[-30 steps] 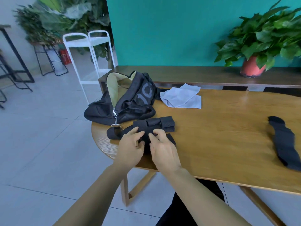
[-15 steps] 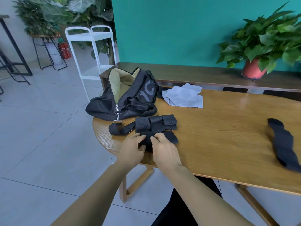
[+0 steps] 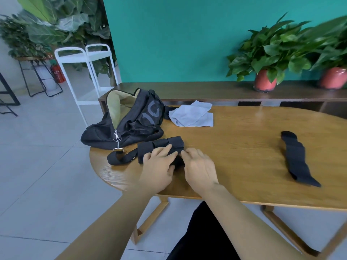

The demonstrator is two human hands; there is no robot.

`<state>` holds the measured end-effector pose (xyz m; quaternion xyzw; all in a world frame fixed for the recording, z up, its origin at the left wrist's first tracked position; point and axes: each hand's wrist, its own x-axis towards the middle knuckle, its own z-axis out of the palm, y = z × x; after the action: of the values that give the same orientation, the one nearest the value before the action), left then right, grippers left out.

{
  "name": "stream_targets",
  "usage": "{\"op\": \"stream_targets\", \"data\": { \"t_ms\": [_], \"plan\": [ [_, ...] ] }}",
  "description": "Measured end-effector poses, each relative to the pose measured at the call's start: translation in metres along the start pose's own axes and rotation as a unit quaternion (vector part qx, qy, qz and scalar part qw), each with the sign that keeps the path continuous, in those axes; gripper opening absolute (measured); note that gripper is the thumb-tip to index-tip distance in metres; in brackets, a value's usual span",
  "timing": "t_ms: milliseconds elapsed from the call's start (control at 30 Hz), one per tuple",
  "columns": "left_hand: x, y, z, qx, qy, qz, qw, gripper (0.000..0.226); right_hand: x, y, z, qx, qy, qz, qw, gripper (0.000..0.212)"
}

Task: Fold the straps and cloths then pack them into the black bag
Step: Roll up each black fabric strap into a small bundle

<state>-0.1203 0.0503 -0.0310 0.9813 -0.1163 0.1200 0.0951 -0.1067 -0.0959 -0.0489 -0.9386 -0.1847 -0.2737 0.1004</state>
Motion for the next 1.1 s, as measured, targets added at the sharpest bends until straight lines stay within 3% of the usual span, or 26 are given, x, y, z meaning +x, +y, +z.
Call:
{"op": "stream_targets", "data": {
  "t_ms": [367, 633, 800, 1100],
  "plan": [
    [0.059, 0.126, 0.044, 0.014, -0.063, 0.134, 0.989, 0.044, -0.032, 0.146, -0.066, -0.131, -0.091, 0.164, 0.974, 0.036],
    [0.084, 0.200, 0.066, -0.008, -0.094, 0.198, 0.976, 0.042, -0.066, 0.242, -0.103, -0.162, -0.177, 0.305, 0.922, 0.025],
    [0.091, 0.210, 0.073, -0.013, -0.106, 0.199, 0.974, 0.043, -0.079, 0.260, -0.095, -0.145, -0.269, 0.285, 0.909, 0.039],
    [0.083, 0.172, 0.077, -0.033, -0.103, 0.148, 0.983, 0.043, -0.070, 0.200, -0.056, -0.107, -0.190, 0.200, 0.955, 0.030]
  ]
}}
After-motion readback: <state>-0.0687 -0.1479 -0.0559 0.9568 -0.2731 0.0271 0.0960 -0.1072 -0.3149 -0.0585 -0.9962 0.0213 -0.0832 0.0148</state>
